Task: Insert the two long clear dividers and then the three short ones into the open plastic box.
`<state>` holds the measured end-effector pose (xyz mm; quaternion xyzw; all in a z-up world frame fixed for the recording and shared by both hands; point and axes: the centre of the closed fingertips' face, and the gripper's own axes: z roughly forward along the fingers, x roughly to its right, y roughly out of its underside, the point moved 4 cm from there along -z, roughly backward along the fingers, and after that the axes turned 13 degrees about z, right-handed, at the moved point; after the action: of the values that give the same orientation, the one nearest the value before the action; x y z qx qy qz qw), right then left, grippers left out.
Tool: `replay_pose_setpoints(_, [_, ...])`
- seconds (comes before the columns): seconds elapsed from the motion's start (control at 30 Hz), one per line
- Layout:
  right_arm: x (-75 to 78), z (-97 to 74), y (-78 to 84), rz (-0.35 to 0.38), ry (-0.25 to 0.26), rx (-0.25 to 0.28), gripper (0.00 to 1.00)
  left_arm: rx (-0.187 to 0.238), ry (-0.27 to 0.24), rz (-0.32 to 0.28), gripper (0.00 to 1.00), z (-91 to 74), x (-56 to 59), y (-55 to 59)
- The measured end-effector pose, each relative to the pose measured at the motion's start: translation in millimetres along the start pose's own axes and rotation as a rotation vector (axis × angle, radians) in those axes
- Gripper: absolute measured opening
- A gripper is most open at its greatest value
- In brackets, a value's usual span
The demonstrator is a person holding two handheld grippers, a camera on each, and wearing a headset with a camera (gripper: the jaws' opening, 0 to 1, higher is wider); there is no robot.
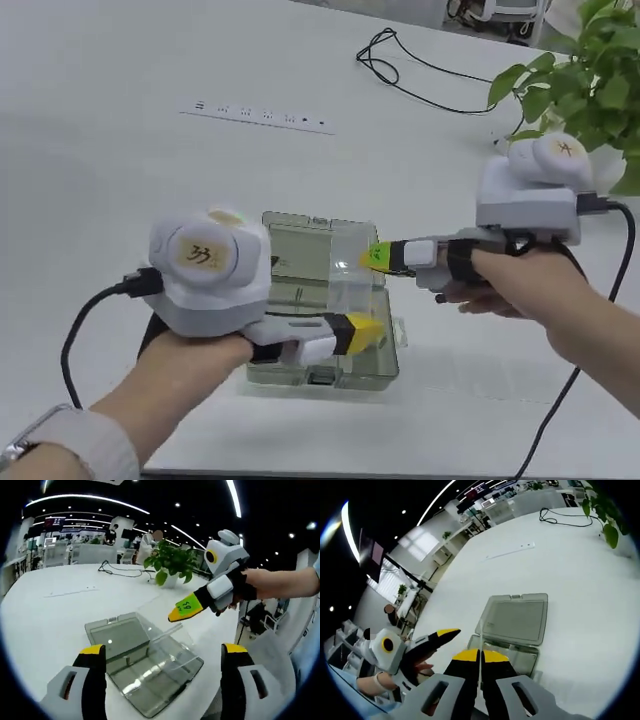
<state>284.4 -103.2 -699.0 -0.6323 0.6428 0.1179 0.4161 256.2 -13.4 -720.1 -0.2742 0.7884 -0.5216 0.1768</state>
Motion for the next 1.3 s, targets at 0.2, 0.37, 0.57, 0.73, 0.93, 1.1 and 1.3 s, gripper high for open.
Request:
replay_pose_setpoints(0.2, [-5.6, 1.6, -1.7, 0.060, 0.046, -0.025, 0.02, -0.013, 0.020, 0.118, 1.00, -19.2, -6.2, 8.2])
replay_pose_setpoints(0.37, [-0.4, 6.9, 0.8, 0.086, 0.127, -0.083, 0.02, -0.002, 0.004, 0.136, 1.00, -34.7, -13.0, 14.8])
replay_pose_setpoints(0.57, [-1.7, 14.7, -0.7, 0.106, 0.188, -0.131, 0.02, 0.010, 0.011, 0.153, 1.00, -44.6, -16.6, 26.2])
replay_pose_setpoints(0.73, [-2.2, 20.0, -5.4, 0.135, 0.271, -0.179, 0.02, 0.021, 0.024, 0.196, 0.99, -48.9, -17.7, 31.2])
replay_pose_setpoints(0.93, [-6.1, 27.5, -5.7, 0.208, 0.319, -0.228, 0.02, 0.033, 0.039, 0.214, 0.98, -49.2, -17.8, 32.1])
replay_pose_setpoints(1.1, [-3.4, 38.9, -2.2, 0.247, 0.355, -0.269, 0.02, 0.046, 0.041, 0.207, 0.97, -50.0, -21.0, 32.7])
replay_pose_setpoints(1.3, [-1.7, 45.2, 10.1, 0.269, 0.416, -0.324, 0.02, 0.038, 0.033, 0.205, 0.96, -53.5, -26.4, 36.0])
